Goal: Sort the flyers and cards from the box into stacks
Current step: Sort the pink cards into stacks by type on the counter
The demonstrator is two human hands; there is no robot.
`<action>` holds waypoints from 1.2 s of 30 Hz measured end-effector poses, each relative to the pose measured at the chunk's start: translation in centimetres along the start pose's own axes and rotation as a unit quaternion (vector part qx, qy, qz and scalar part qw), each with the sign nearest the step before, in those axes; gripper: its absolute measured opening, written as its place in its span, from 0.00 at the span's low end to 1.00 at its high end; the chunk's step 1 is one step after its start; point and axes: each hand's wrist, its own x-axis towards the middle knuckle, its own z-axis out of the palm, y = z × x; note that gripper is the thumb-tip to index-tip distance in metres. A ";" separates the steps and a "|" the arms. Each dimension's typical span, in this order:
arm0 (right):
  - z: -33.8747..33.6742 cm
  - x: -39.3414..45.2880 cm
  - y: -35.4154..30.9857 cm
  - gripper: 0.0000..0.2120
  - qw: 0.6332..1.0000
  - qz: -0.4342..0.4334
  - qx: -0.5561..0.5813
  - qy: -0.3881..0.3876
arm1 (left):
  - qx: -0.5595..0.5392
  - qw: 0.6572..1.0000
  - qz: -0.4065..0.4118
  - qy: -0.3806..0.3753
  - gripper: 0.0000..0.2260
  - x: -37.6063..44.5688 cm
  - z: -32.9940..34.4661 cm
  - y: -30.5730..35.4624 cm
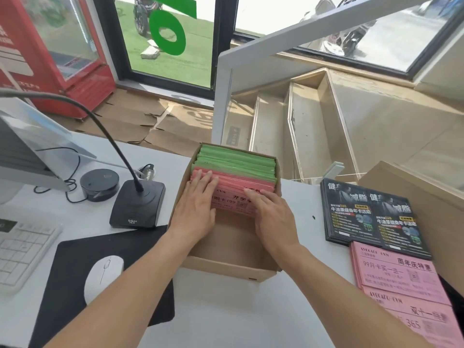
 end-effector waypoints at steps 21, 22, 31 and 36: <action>-1.2 0.0 -0.6 0.31 0.993 -0.006 0.008 -0.119 | 0.015 1.000 0.004 0.006 0.28 0.4 0.3 -0.2; -1.2 0.0 -0.7 0.31 0.993 0.007 0.015 -0.120 | 0.015 1.000 0.006 0.011 0.28 0.4 0.4 -0.3; -1.3 -0.2 -0.5 0.28 0.995 0.063 0.045 -0.069 | -0.036 0.998 0.006 0.059 0.21 0.8 0.2 -0.4; -1.3 0.0 -0.6 0.32 0.995 0.054 0.034 -0.071 | -0.029 0.998 0.008 0.063 0.13 0.6 -0.1 -0.3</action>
